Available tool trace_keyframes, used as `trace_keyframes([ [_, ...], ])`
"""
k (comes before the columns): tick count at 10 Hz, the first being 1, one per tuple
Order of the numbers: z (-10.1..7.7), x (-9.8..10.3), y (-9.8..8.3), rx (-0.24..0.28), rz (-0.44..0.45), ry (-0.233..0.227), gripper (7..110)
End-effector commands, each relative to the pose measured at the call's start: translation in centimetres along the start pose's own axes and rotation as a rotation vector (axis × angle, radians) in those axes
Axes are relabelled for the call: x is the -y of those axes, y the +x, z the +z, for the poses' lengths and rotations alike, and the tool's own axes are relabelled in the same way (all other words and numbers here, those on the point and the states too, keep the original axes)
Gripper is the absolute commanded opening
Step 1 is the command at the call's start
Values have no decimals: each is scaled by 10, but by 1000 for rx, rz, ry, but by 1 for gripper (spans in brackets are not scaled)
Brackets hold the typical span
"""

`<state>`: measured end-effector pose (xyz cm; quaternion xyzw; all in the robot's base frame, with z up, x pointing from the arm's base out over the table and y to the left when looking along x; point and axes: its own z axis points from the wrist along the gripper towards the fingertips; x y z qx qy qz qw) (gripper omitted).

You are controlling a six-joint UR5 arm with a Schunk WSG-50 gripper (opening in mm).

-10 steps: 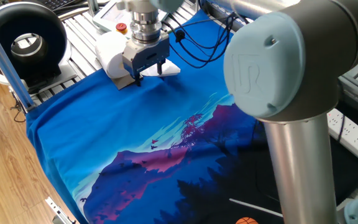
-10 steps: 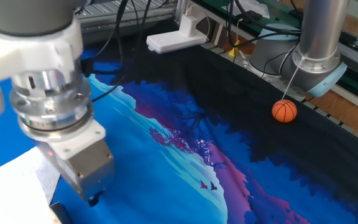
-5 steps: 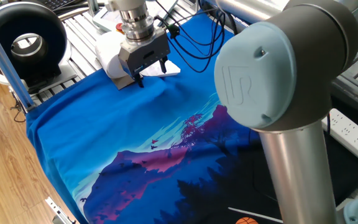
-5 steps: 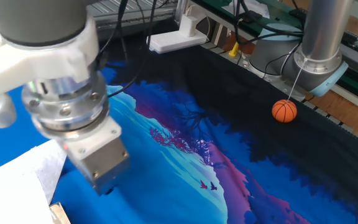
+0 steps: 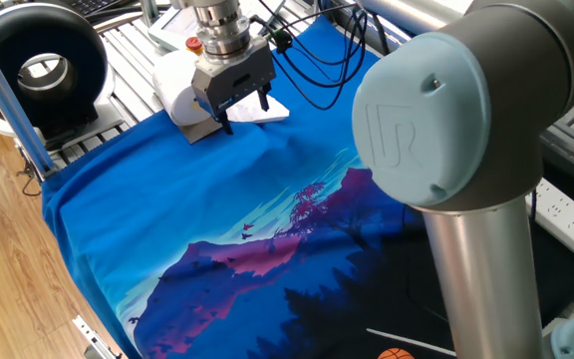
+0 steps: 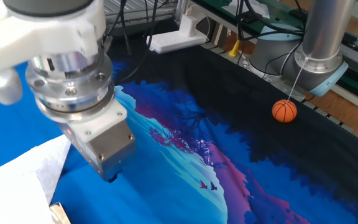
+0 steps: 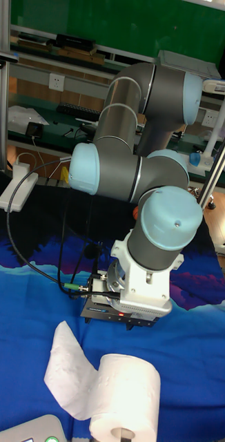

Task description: Put the toilet paper on its holder

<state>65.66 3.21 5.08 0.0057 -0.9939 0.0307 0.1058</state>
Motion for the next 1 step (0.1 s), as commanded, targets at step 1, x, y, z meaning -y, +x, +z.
trace_keyframes([
  [1, -4, -1, 1, 6, -10, -24, 7],
])
